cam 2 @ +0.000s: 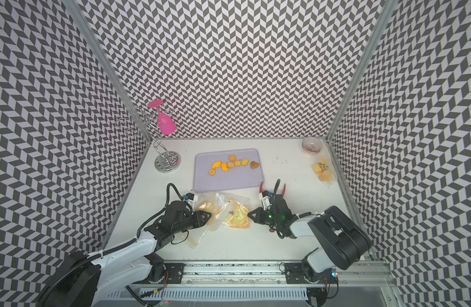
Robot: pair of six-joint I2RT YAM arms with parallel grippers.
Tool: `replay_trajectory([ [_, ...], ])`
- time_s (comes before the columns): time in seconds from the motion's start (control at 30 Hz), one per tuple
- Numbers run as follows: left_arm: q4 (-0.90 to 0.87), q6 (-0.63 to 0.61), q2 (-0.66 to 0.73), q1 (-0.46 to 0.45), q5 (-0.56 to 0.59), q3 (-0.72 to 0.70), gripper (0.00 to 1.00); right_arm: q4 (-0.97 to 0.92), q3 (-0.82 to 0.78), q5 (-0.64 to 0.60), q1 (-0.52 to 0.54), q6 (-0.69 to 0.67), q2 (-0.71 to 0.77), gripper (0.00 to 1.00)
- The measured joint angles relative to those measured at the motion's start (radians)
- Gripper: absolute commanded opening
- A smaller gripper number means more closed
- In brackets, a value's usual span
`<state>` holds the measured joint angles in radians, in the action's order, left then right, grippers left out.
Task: Put the cookies into a resealable bag to prevent moisture
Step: Pick up the ziploc bag from the center of the board.
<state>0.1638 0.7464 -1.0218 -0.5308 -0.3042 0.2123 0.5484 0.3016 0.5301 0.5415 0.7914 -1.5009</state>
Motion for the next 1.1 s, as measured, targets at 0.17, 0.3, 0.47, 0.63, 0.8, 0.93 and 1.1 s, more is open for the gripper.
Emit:
replay_trajectory([
  [0.17, 0.043, 0.008, -0.008, 0.0, -0.015, -0.004, 0.28, 0.017, 0.0, 0.005, -0.002, 0.011, -0.01, 0.0],
  [0.3, 0.079, 0.015, -0.012, -0.003, -0.025, -0.009, 0.28, 0.035, -0.006, 0.01, -0.002, 0.028, -0.019, 0.0],
  [0.47, 0.113, 0.038, -0.012, -0.006, -0.031, -0.044, 0.18, 0.075, -0.034, 0.013, -0.002, 0.063, -0.02, 0.0],
  [0.63, 0.117, 0.053, -0.009, -0.006, -0.032, -0.059, 0.09, 0.095, -0.046, 0.018, -0.002, 0.077, -0.028, 0.0],
  [0.8, 0.117, 0.057, 0.003, -0.006, -0.03, -0.056, 0.0, 0.11, -0.049, 0.025, -0.002, 0.082, -0.031, 0.06],
  [0.93, 0.074, 0.059, 0.022, -0.006, -0.025, -0.025, 0.0, 0.091, -0.049, 0.023, -0.002, 0.064, 0.008, 0.38],
  [1.1, -0.121, 0.041, 0.052, -0.005, 0.041, 0.179, 0.0, -0.071, 0.003, -0.071, -0.002, 0.006, 0.259, 0.83],
])
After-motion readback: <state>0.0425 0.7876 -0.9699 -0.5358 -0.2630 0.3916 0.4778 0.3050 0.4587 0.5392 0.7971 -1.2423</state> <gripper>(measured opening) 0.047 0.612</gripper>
